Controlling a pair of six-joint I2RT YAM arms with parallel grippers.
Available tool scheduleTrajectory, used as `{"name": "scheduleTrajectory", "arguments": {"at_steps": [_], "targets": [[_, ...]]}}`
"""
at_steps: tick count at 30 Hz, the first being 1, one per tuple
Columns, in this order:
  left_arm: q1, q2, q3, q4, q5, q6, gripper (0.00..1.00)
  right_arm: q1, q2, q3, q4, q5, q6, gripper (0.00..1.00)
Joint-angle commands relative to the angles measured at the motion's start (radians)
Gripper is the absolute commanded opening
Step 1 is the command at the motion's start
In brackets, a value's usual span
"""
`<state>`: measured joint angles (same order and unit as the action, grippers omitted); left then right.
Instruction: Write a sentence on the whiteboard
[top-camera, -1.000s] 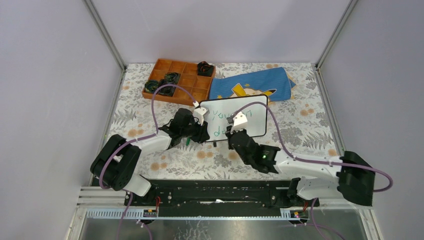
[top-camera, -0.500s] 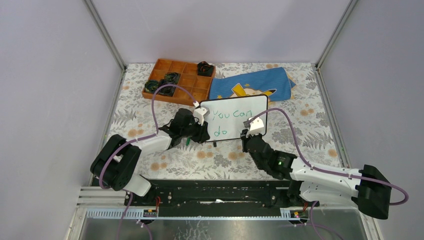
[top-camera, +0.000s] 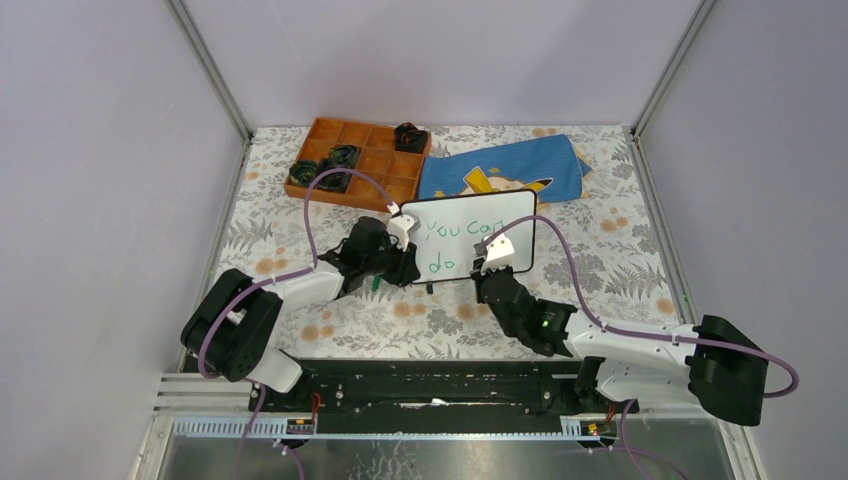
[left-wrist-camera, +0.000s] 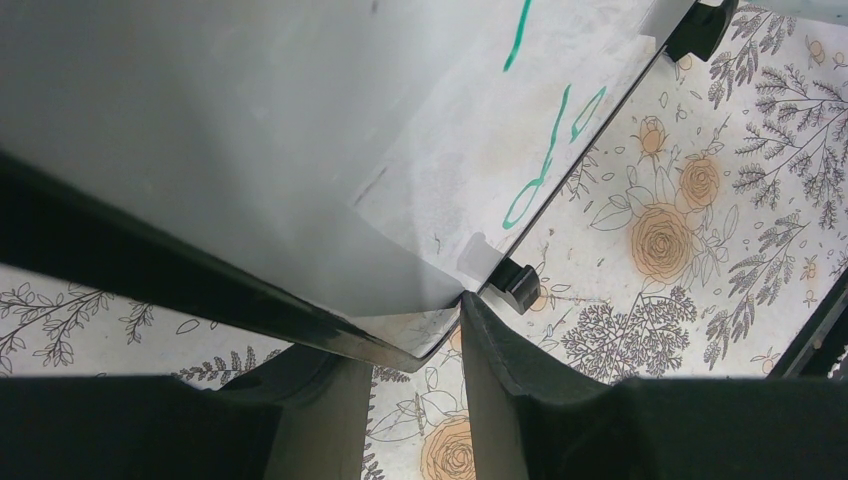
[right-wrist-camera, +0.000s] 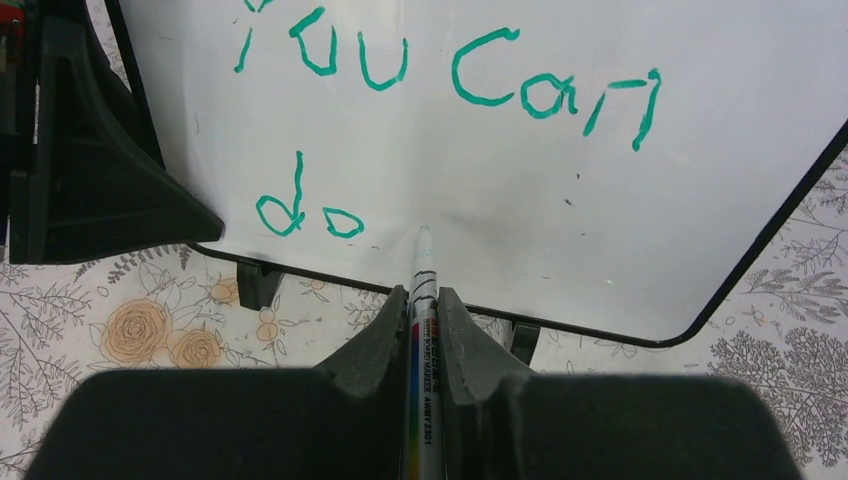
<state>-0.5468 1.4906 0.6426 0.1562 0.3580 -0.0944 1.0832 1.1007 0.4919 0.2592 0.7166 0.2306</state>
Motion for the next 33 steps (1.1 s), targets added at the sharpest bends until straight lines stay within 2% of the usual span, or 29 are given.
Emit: {"name": "scheduleTrajectory", "arguments": {"at_steps": [1,20,33], "targets": [[-0.014,-0.003,0.018,-0.018,-0.02,0.033,0.41,-0.006,0.031,0.029,0.107,0.033,-0.039,0.0],[-0.016,-0.002,0.017,-0.022,-0.024,0.036,0.41,-0.028,0.094,0.053,0.16,0.061,-0.038,0.0],[-0.016,-0.003,0.018,-0.022,-0.025,0.036,0.41,-0.036,0.129,0.053,0.118,0.036,-0.002,0.0]]}}
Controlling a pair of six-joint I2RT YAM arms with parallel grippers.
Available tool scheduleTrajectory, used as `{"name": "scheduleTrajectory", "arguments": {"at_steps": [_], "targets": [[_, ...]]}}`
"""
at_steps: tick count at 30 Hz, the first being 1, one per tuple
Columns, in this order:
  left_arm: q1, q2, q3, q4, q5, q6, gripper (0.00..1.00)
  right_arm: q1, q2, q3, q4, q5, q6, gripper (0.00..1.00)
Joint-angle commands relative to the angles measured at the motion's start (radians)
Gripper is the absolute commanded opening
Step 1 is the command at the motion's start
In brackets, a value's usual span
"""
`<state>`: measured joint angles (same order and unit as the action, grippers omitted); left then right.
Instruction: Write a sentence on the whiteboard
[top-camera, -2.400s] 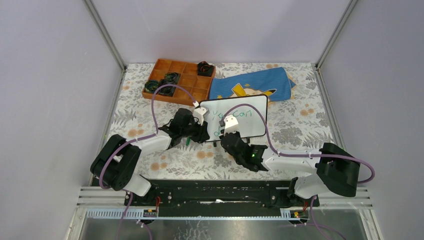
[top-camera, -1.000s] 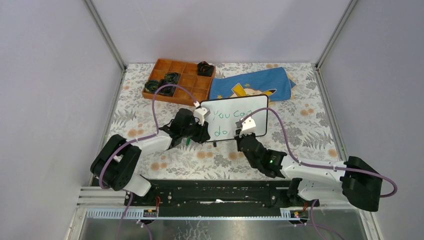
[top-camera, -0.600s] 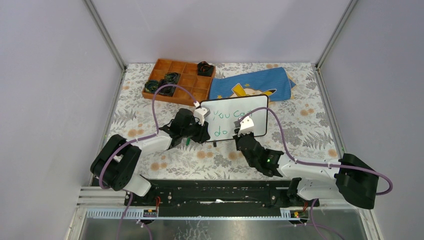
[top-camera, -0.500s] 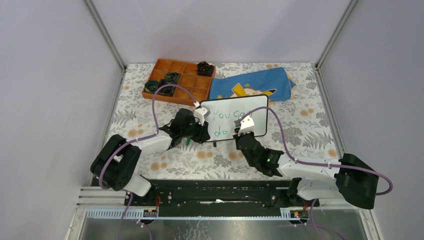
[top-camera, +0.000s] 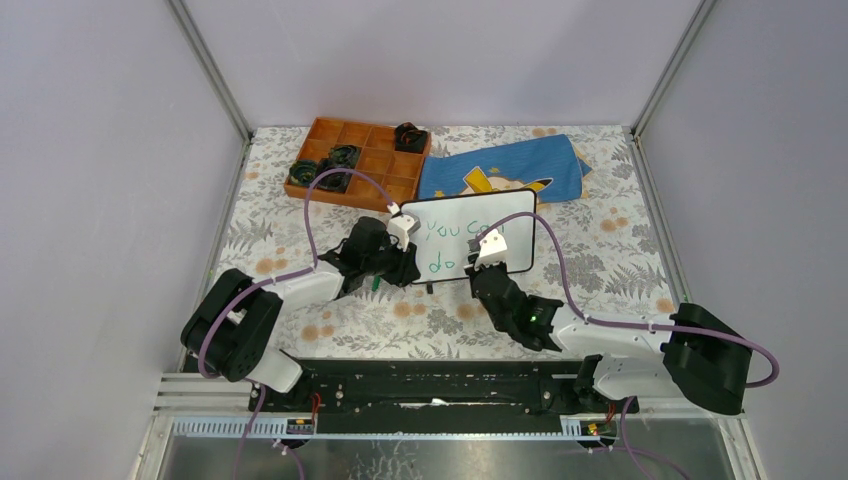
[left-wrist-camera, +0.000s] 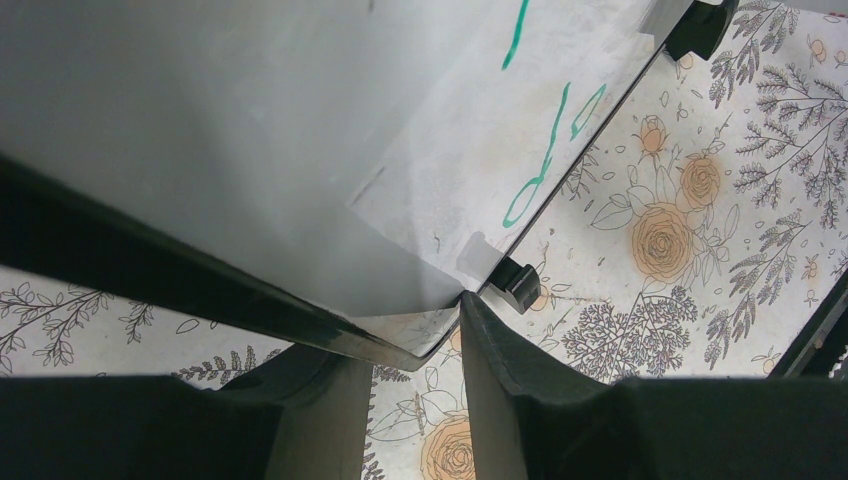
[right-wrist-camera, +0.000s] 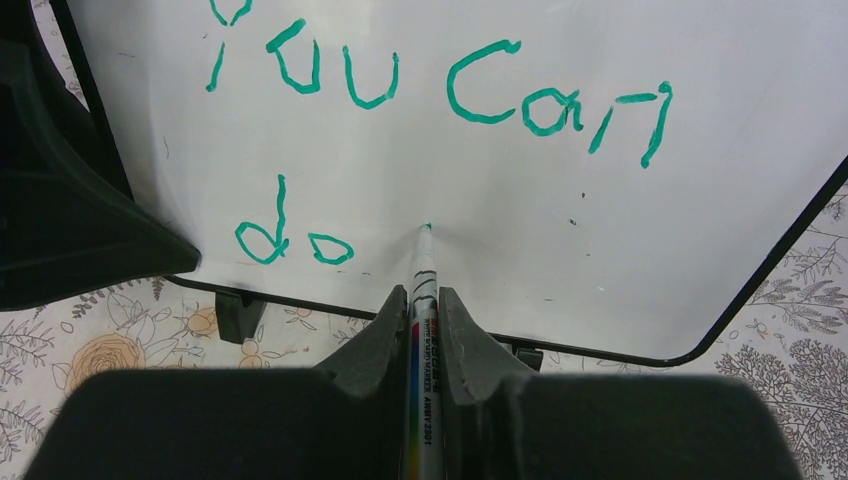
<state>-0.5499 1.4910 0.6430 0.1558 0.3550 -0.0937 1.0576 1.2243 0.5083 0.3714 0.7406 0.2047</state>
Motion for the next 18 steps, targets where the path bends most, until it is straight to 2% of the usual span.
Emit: {"name": "scheduleTrajectory", "arguments": {"at_steps": [1,18], "targets": [[-0.013,-0.003,0.017,-0.022,-0.022,0.036,0.41,-0.01,0.003,0.035,0.002,0.01,0.026,0.0],[-0.013,-0.003,0.017,-0.021,-0.024,0.034,0.41,-0.01,0.003,0.009,-0.064,-0.036,0.074,0.0]]}}
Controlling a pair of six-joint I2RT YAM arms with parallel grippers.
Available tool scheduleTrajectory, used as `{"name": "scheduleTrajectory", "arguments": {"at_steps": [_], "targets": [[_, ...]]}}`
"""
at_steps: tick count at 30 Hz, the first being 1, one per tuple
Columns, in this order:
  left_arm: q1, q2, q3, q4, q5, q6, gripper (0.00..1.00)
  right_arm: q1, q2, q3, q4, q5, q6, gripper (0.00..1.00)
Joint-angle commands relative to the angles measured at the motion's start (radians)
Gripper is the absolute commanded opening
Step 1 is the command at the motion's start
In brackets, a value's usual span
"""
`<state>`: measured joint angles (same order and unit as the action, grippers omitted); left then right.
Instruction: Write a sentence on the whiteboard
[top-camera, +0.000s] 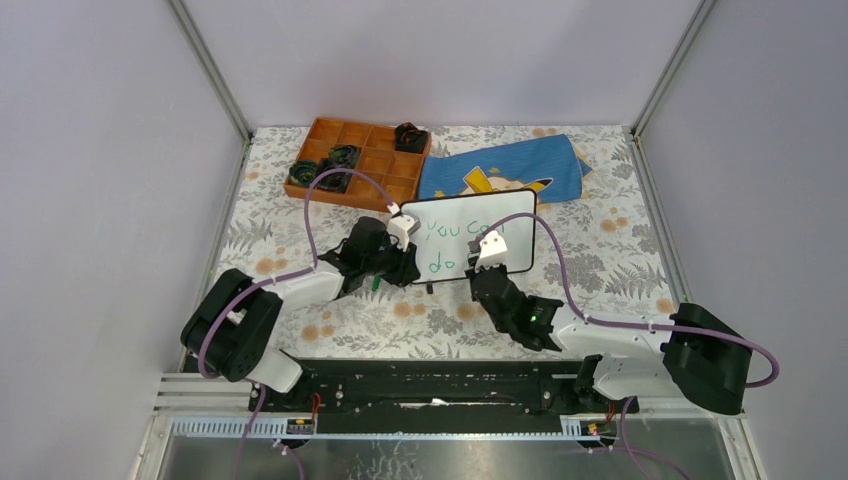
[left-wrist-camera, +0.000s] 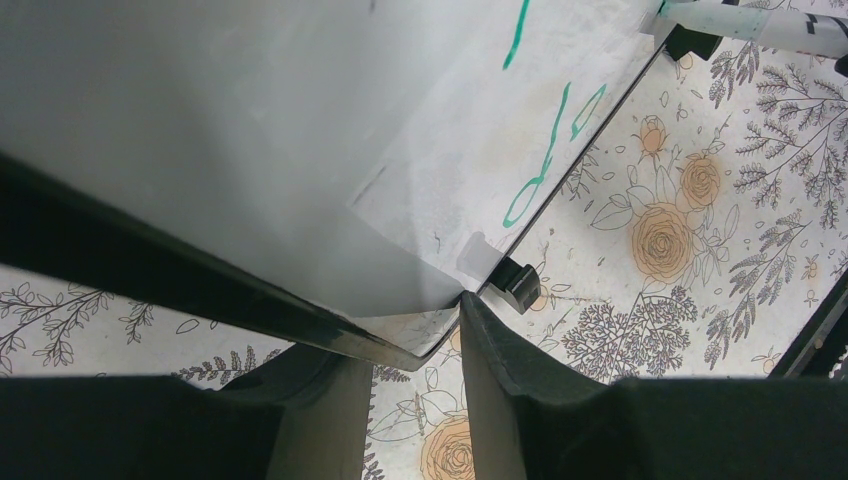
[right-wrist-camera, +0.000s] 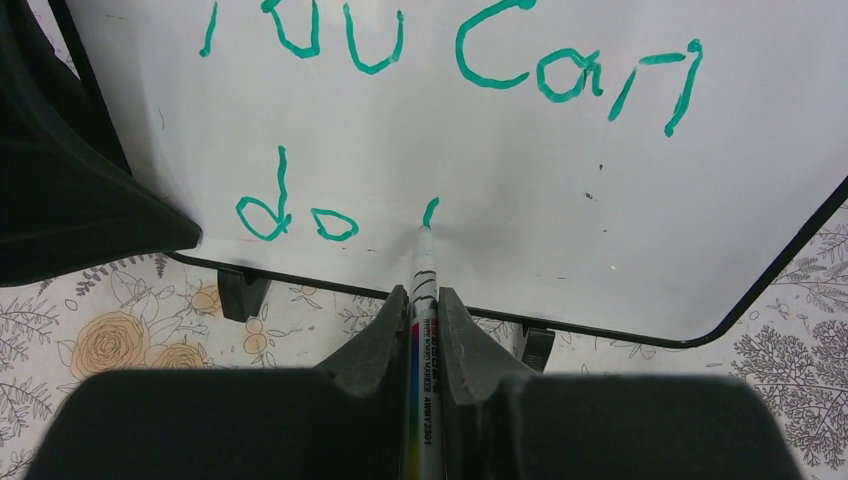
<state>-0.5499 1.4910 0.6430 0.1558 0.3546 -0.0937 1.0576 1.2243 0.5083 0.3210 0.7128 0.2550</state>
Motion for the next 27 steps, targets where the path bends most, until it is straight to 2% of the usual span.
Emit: {"name": "scheduleTrajectory", "arguments": {"at_steps": [1,19,27], "targets": [[-0.012,-0.002,0.017,-0.022,-0.022,0.034,0.41,-0.01,0.004,0.009,-0.019,-0.008,0.025,0.0],[-0.015,0.004,0.018,-0.021,-0.022,0.032,0.41,-0.01,-0.047,0.006,-0.076,0.06,0.026,0.0],[-0.016,0.003,0.017,-0.02,-0.02,0.032,0.41,-0.01,-0.096,-0.003,-0.058,0.007,0.006,0.0]]}}
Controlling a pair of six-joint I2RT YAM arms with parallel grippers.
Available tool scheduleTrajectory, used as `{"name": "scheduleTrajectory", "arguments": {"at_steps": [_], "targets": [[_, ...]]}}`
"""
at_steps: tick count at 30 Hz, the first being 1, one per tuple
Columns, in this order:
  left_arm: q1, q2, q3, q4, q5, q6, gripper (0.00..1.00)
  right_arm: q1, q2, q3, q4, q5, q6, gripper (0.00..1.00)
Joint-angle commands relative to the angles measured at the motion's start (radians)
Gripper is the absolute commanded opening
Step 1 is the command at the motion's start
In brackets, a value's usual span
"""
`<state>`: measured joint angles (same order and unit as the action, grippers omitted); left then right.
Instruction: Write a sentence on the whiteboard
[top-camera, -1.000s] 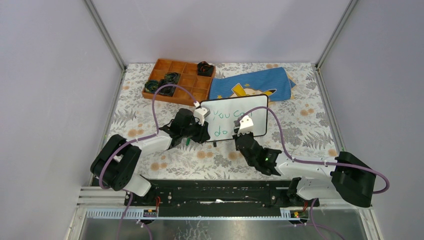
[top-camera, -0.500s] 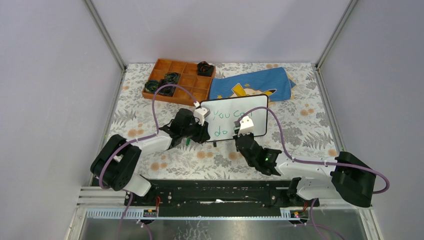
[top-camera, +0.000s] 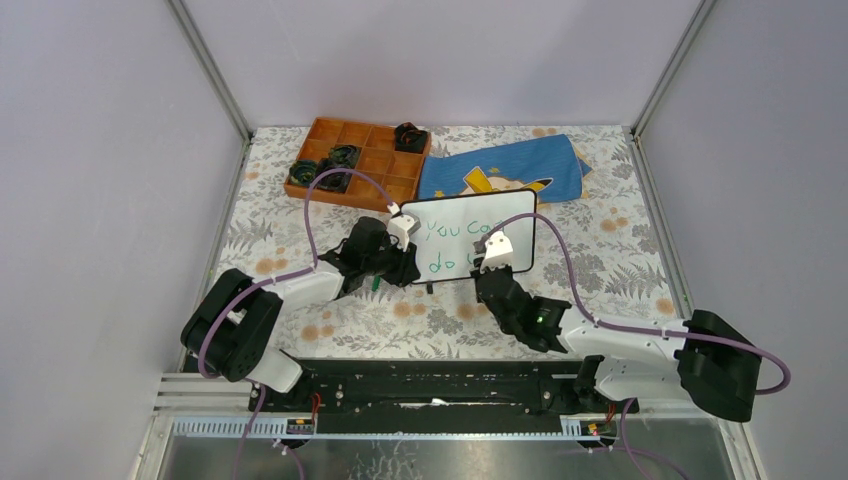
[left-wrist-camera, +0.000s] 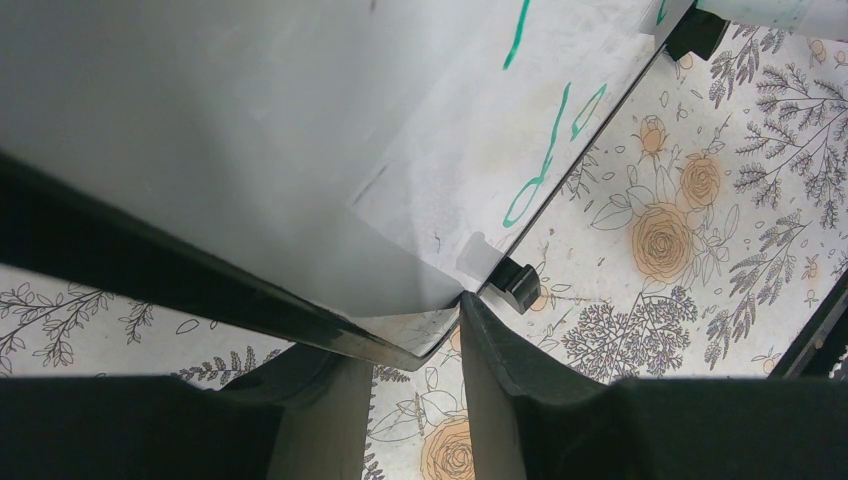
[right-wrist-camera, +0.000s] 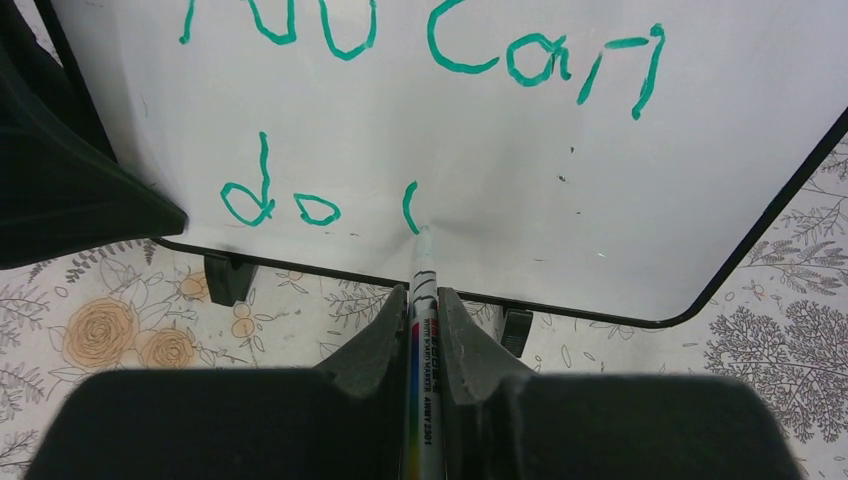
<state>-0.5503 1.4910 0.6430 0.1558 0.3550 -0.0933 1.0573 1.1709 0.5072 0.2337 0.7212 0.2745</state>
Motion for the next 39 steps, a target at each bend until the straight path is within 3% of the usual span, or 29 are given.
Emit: {"name": "scheduleTrajectory", "arguments": {"at_steps": [1,10,27,39], "targets": [[-0.015,0.003,0.017,-0.021,-0.021,0.032,0.41,-0.01,-0.048,-0.004,0.038,-0.017,-0.019,0.0],[-0.016,0.003,0.017,-0.021,-0.021,0.032,0.41,-0.01,-0.012,0.031,0.074,-0.084,-0.038,0.0],[-0.016,-0.002,0.016,-0.022,-0.022,0.032,0.41,-0.038,0.054,0.051,0.115,-0.042,-0.022,0.0],[-0.016,0.0,0.015,-0.02,-0.024,0.03,0.41,-0.056,0.01,0.025,0.076,-0.009,-0.012,0.0]]}}
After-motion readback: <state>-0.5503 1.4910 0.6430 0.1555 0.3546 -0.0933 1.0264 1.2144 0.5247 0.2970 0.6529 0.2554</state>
